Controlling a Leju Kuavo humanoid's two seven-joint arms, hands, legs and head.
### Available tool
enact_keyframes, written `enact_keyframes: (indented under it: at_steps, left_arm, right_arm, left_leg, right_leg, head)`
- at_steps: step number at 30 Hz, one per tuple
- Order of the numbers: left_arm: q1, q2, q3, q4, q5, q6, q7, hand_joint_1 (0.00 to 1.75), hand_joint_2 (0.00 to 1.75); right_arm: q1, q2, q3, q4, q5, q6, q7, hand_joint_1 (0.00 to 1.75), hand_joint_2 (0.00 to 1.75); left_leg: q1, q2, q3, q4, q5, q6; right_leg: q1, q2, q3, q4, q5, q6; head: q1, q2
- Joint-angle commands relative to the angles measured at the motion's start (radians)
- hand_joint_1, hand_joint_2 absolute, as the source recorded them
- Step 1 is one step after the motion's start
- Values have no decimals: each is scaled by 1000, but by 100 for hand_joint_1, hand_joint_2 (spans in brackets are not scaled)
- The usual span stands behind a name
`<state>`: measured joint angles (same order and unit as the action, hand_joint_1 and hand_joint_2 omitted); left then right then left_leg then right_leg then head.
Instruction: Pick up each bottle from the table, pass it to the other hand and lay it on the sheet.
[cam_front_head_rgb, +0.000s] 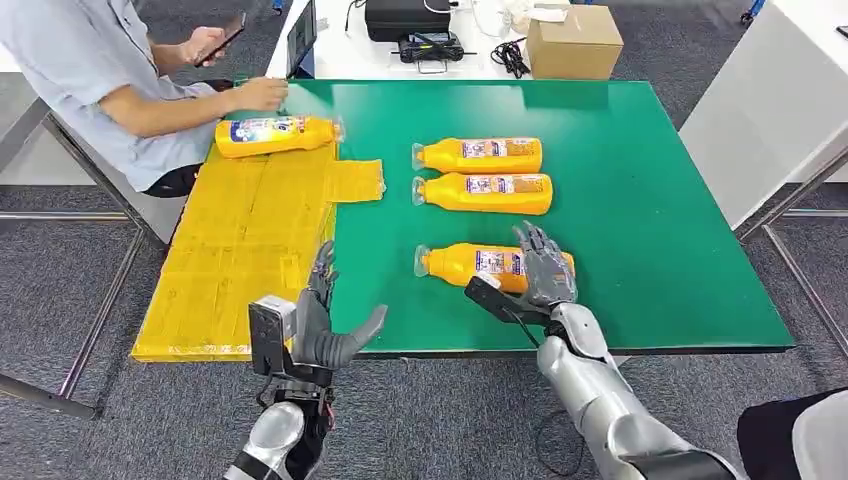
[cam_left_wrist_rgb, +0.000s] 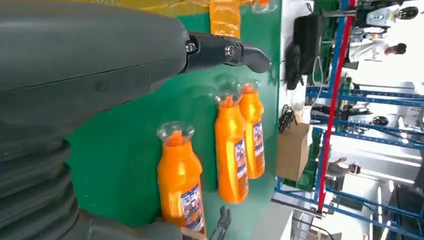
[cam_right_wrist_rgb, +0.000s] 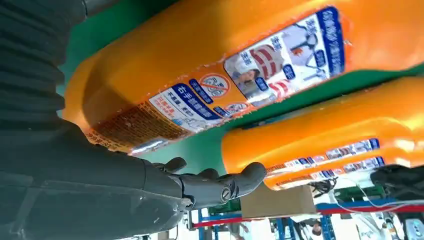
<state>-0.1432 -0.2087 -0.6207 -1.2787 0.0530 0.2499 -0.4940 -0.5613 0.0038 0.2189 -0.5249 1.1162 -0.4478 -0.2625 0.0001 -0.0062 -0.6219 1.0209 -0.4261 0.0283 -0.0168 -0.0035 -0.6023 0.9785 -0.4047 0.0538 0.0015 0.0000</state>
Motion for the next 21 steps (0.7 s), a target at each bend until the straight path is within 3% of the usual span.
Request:
enact_keyframes:
  at_steps: [1,13,19,20,21]
  left_arm:
    - [-33,12,-16,63,0,-4,16,0,175]
    - [-33,12,-16,63,0,-4,16,0,175]
    - [-14,14,-1,44,-9,-13,43,0,175]
    - [-16,12,0,48,-11,-17,43,0,175]
    - [-19,10,1,52,-10,-20,43,0,175]
  right_arm:
    - [-64,-28,102,80,35,23,75,0,175]
    - [-64,-28,102,80,35,23,75,0,175]
    - [-77,-28,126,95,37,180,174,0,175]
    - [-84,-36,134,106,30,214,168,38,175]
    - [-91,-40,126,115,10,235,164,166,175]
  left_leg:
    - [0,1,2,-1,0,-1]
    - [1,1,7,0,-3,-2]
    - [0,2,4,0,-1,-1]
    - [0,2,5,0,-2,-2]
    - [1,2,8,-1,-3,-2]
  right_leg:
    - [0,0,2,0,0,-1]
    - [1,1,6,0,-2,-3]
    - [0,1,3,0,-1,-2]
    - [1,2,5,0,-1,-3]
    - [1,2,7,0,-2,-4]
  head:
    - [0,0]
    - [0,0]
    - [0,0]
    - [0,0]
    - [0,0]
